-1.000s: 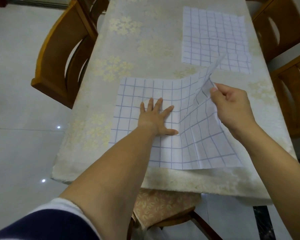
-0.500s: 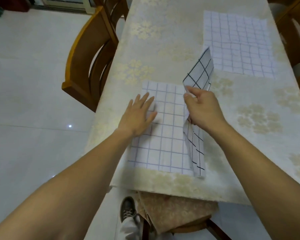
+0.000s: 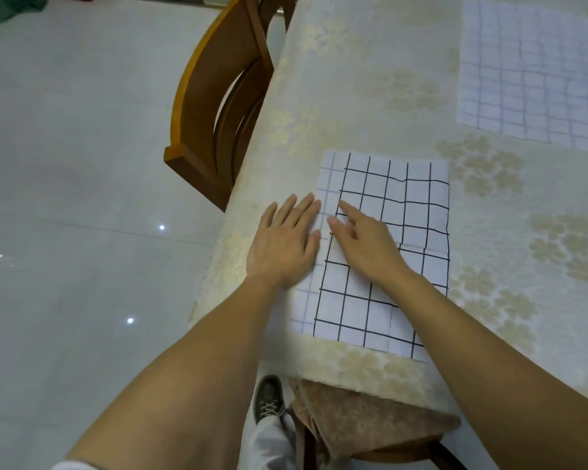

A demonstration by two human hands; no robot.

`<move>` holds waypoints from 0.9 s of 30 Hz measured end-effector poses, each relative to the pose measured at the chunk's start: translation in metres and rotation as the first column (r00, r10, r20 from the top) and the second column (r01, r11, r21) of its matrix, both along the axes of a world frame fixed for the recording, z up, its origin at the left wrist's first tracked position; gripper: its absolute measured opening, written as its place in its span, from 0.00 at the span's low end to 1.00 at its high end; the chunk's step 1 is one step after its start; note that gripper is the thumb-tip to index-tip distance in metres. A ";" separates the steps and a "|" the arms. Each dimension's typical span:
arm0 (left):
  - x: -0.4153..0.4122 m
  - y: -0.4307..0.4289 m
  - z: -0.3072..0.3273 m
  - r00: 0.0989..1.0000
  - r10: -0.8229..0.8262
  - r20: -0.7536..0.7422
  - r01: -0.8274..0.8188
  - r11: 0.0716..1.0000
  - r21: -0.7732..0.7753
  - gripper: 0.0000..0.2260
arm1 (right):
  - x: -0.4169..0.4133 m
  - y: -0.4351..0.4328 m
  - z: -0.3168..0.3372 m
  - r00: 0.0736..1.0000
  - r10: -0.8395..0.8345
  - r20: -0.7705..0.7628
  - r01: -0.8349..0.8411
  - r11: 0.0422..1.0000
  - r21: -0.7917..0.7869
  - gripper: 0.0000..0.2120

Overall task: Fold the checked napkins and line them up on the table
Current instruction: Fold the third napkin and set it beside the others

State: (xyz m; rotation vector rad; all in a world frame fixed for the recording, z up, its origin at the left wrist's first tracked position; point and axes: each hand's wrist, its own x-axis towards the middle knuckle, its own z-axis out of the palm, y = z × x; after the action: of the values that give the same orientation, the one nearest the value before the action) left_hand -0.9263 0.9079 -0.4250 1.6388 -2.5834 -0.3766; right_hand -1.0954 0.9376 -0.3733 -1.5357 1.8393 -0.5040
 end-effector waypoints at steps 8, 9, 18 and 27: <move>-0.001 -0.001 -0.004 1.000 0.012 0.006 -0.011 1.000 -0.021 0.26 | -0.035 0.013 -0.037 0.777 0.265 -0.570 -0.267 0.960 0.083 0.39; -0.001 -0.001 -0.003 1.000 0.014 0.012 -0.013 1.000 -0.025 0.26 | -0.032 0.013 -0.044 0.763 0.291 -0.576 -0.293 0.952 0.093 0.40; 0.001 -0.003 -0.008 0.999 -0.003 0.033 0.004 0.999 -0.046 0.25 | -0.005 0.003 -0.049 0.770 0.303 -0.562 -0.334 0.941 0.050 0.38; 0.001 -0.001 -0.004 0.985 0.080 -0.152 -0.082 0.997 -0.006 0.23 | 0.002 -0.003 -0.049 0.767 0.322 -0.555 -0.354 0.934 0.051 0.38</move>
State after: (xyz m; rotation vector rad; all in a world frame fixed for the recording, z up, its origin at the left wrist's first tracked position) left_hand -0.9252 0.9066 -0.4289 1.6361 -2.3970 -0.4603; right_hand -1.0936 0.9346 -0.4225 -2.1675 1.8882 0.0883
